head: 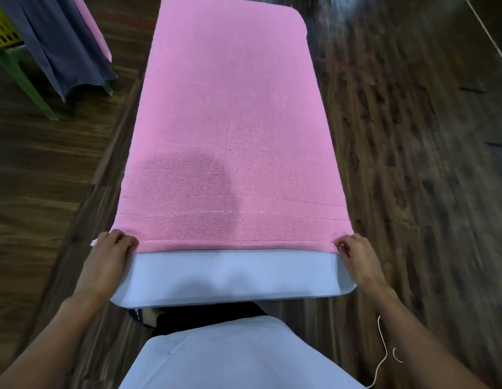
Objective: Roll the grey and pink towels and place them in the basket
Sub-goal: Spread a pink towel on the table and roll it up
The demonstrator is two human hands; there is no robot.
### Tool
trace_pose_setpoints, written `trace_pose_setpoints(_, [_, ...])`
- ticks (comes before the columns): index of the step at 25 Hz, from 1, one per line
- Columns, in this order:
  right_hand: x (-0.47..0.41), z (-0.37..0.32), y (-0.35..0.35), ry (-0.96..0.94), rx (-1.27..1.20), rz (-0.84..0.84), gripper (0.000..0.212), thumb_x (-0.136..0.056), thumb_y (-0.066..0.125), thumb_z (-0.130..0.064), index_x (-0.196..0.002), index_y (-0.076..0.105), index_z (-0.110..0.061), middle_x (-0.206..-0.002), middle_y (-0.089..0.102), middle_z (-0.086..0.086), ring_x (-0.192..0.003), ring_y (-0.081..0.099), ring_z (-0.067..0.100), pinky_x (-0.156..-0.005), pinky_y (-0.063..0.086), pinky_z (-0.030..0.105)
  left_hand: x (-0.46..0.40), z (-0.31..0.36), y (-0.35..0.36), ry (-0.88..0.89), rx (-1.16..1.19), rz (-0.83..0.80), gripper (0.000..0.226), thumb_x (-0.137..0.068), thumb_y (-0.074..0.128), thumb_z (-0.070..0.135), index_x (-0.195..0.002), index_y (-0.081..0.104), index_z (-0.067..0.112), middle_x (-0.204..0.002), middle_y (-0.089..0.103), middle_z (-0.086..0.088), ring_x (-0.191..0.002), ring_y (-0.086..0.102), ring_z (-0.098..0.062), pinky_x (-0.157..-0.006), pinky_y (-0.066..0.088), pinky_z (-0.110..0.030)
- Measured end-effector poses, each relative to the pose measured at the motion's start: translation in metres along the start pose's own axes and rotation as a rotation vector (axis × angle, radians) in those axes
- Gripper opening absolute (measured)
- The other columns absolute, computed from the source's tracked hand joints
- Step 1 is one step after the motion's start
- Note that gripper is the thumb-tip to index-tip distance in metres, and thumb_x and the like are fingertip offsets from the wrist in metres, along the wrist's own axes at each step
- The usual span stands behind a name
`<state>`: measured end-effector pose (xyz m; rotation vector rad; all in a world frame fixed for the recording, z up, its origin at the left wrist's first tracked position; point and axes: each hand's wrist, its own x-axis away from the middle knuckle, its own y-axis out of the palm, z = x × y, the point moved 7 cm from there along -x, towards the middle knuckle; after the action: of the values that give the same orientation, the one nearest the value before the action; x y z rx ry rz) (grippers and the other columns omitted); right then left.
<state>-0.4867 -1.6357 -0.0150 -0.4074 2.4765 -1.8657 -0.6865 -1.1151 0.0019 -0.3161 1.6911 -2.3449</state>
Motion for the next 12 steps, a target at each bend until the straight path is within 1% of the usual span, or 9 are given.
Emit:
trace_pose_setpoints(3, [0.015, 0.002, 0.005, 0.003, -0.060, 0.044, 0.019, -0.090, 0.067, -0.017, -0.109, 0.066, -0.013, -0.118, 0.062, 0.004, -0.101, 0.054, 0.020, -0.089, 0.051, 0.035, 0.021, 0.004, 0.012, -0.069, 0.034, 0.000, 0.028, -0.086, 0.063, 0.004, -0.114, 0.060, 0.004, -0.119, 0.048, -0.015, -0.107, 0.045, -0.033, -0.083, 0.051, -0.053])
trace_pose_setpoints(6, [0.013, 0.003, 0.006, -0.004, -0.080, 0.018, 0.022, -0.089, 0.067, -0.018, -0.110, 0.063, -0.015, -0.122, 0.058, 0.004, -0.103, 0.051, 0.018, -0.089, 0.049, 0.032, 0.021, 0.001, 0.014, -0.151, 0.092, -0.027, 0.032, -0.089, 0.058, 0.003, -0.121, 0.055, 0.008, -0.129, 0.044, -0.011, -0.120, 0.038, -0.029, -0.089, 0.049, -0.055])
trace_pose_setpoints(9, [0.010, 0.008, 0.009, 0.044, -0.129, -0.018, 0.020, -0.093, 0.062, -0.019, -0.112, 0.060, -0.024, -0.125, 0.055, 0.000, -0.104, 0.049, 0.013, -0.091, 0.049, 0.029, 0.017, 0.000, 0.012, -0.159, 0.061, -0.034, 0.036, -0.086, 0.059, 0.000, -0.121, 0.055, 0.007, -0.126, 0.049, -0.013, -0.118, 0.040, -0.029, -0.088, 0.050, -0.054])
trace_pose_setpoints(11, [0.011, 0.016, 0.010, 0.091, -0.158, -0.057, 0.017, -0.098, 0.055, -0.021, -0.109, 0.057, -0.034, -0.123, 0.053, -0.006, -0.098, 0.049, 0.007, -0.087, 0.046, 0.020, 0.016, 0.000, 0.009, -0.114, 0.041, -0.049, 0.037, -0.082, 0.062, -0.004, -0.118, 0.058, 0.005, -0.119, 0.055, -0.014, -0.109, 0.045, -0.029, -0.085, 0.050, -0.051])
trace_pose_setpoints(12, [0.010, 0.019, 0.009, 0.090, -0.143, -0.090, 0.018, -0.099, 0.052, -0.021, -0.107, 0.057, -0.037, -0.120, 0.054, -0.008, -0.096, 0.049, 0.004, -0.083, 0.042, 0.016, 0.015, -0.002, 0.008, -0.075, 0.033, -0.063, 0.037, -0.080, 0.063, -0.006, -0.115, 0.059, 0.004, -0.115, 0.058, -0.015, -0.105, 0.047, -0.029, -0.084, 0.050, -0.049])
